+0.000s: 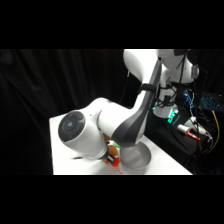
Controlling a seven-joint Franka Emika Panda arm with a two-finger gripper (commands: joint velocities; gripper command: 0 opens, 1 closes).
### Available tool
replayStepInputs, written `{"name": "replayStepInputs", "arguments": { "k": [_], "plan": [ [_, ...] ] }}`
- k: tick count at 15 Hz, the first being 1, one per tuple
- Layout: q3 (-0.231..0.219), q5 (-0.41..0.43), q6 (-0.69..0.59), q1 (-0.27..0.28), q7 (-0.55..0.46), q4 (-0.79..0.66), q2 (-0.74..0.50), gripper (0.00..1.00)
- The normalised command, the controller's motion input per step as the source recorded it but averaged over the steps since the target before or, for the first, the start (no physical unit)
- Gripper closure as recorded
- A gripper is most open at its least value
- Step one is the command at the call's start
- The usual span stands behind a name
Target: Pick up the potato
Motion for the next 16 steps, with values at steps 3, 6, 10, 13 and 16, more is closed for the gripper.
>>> {"name": "replayStepInputs", "arguments": {
  "k": [3,6,10,13,16],
  "plan": [
    [0.024,-0.073,-0.08,-0.024,0.1,-0.35,-0.53,0.96],
    [0.045,-0.034,-0.03,-0.055,0.1,-0.34,-0.5,0.95],
    [0.075,0.046,0.01,-0.084,0.1,-0.24,-0.35,0.97],
    [0.085,0.07,0.05,-0.077,0.09,-0.17,-0.24,0.97],
    [0.092,0.095,0.03,-0.076,0.06,-0.1,-0.16,0.97]
  ]
}}
